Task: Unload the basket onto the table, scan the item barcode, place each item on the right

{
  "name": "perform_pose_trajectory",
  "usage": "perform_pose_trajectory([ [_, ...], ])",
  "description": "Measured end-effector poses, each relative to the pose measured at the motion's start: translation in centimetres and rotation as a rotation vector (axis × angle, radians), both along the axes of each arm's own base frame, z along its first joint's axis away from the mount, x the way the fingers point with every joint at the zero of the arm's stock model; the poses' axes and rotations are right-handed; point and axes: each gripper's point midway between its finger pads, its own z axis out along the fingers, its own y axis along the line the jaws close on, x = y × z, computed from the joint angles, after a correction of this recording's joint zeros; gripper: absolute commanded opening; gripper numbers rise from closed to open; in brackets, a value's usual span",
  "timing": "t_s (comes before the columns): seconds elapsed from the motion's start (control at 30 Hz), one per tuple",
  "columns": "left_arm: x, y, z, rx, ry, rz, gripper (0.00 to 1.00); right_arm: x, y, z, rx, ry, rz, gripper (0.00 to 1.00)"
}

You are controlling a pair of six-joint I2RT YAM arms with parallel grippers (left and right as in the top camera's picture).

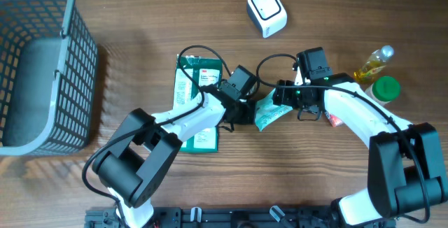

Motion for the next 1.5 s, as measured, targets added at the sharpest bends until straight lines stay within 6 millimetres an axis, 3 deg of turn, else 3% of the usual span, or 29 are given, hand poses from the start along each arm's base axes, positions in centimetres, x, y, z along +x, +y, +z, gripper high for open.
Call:
perform_pose_trajectory([
  [0.1,-0.4,0.9,0.1,0.031,0.027,0.010,0.04,0.4,0.3,0.2,0.015,-0.020,0.020,0.81],
  [0.17,0.0,1.4,1.2,0.025,0.010,0.025,0.04,0.3,0.6,0.4,0.027,-0.024,0.035,0.81],
  [0.33,0.9,0.3,4.8,-0.047,-0.070,0.020,0.04,0.2,0.4,1.7,0.037,-0.039,0.033,0.81],
  [0.43,1.2,-0.6,5.5,-0.076,-0.102,0.007,0.04,-0.1,-0.5,1.7,0.036,-0.017,0.007,0.81],
  [0.57,1.3,-2.0,5.2,-0.099,-0.122,-0.016,0.04,-0.4,-1.7,1.5,0.031,0.009,-0.026,0.81],
  [0.8,0.4,-1.9,0.7,-0.037,-0.038,-0.029,0.04,-0.8,-1.9,1.4,0.031,0.029,-0.033,0.81],
  [1.5,0.9,-3.0,0.4,-0.066,-0.024,-0.040,0.04,-0.9,-1.7,1.4,0.049,0.035,-0.032,0.82],
])
